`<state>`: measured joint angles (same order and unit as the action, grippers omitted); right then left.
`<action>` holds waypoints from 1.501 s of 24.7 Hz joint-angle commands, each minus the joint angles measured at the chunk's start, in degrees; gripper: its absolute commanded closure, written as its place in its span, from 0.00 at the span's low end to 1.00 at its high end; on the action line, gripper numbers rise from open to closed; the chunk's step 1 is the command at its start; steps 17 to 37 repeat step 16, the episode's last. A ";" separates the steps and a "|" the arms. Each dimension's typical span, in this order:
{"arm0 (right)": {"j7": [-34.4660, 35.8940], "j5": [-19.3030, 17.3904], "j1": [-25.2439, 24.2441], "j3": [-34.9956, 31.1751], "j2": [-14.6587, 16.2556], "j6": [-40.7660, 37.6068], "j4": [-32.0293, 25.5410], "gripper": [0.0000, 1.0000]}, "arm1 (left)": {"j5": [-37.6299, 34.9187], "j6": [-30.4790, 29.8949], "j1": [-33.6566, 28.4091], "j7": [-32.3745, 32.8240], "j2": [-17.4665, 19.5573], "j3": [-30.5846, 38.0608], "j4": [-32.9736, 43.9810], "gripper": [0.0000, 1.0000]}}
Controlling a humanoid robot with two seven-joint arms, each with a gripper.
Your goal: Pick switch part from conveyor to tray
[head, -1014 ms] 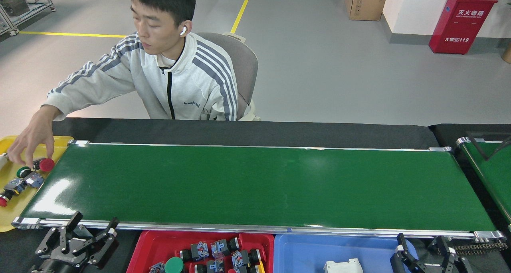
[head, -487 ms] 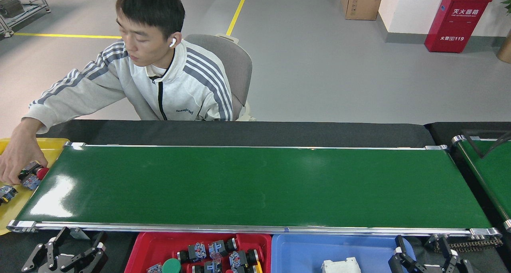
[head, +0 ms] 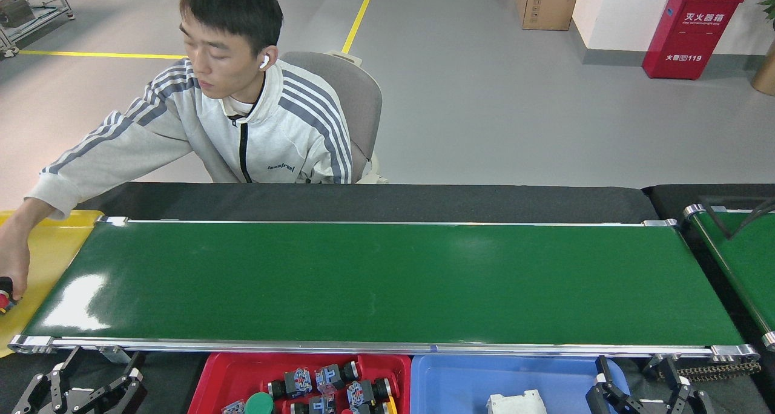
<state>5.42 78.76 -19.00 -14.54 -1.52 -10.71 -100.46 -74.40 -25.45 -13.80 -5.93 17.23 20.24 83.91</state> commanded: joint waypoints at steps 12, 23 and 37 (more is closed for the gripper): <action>-0.15 0.08 2.04 4.44 0.03 0.60 -0.53 0.01 | 0.30 0.41 -2.02 -0.49 0.18 8.50 0.46 0.00; -0.23 0.08 2.12 4.44 -0.06 0.60 0.26 0.01 | 0.22 0.41 -2.11 -0.40 0.26 8.50 0.55 0.00; -0.23 0.08 2.12 4.44 -0.06 0.60 0.26 0.01 | 0.22 0.41 -2.11 -0.40 0.26 8.50 0.55 0.00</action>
